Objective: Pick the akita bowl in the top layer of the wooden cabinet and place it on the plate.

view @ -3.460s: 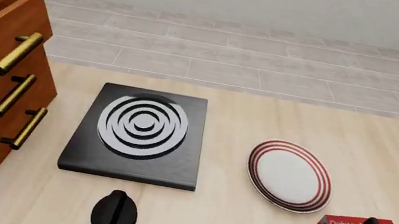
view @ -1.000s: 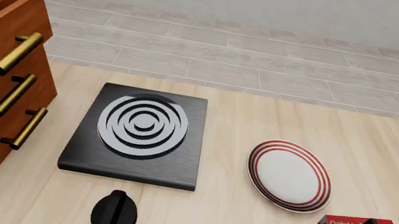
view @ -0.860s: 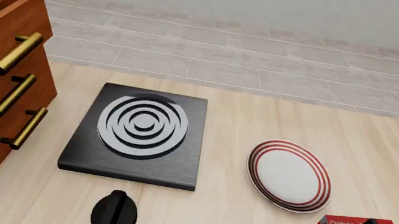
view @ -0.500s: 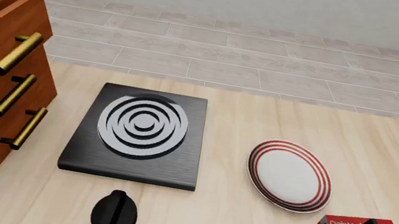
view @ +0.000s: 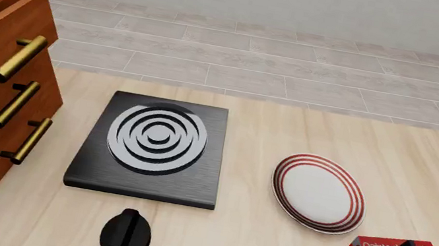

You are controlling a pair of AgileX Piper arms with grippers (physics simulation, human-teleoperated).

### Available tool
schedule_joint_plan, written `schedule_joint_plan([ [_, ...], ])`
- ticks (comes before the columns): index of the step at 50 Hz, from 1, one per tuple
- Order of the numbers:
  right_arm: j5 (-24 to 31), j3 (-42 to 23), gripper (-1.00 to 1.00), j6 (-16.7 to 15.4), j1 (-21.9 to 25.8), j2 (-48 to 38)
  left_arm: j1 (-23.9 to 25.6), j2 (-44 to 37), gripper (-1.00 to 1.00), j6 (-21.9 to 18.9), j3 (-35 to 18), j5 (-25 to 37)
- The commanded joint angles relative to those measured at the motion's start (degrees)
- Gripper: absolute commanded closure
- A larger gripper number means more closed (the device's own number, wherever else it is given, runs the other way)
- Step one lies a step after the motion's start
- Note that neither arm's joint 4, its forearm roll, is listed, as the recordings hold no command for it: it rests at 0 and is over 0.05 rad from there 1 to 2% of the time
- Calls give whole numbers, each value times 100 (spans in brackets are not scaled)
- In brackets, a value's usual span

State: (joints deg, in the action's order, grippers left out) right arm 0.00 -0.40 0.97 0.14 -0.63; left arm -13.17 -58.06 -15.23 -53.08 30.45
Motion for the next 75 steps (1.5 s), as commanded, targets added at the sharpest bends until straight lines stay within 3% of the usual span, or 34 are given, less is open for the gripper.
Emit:
schedule_joint_plan([
  [1,1,0,-100,2,0,1,230,-165,-100,122,32,88],
  [18,6,-5,-100,58,4,7,534,-299,-100,118,-240,380],
  [28,-110,7,-100,75,-4,-91,572,-367,-100,-91,-510,623],
  [53,-130,2,-100,95,2,-118,1236,-605,-100,279,-658,883],
  [75,-59,-6,-100,132,13,-54,1513,-742,-100,302,-1020,1169],
])
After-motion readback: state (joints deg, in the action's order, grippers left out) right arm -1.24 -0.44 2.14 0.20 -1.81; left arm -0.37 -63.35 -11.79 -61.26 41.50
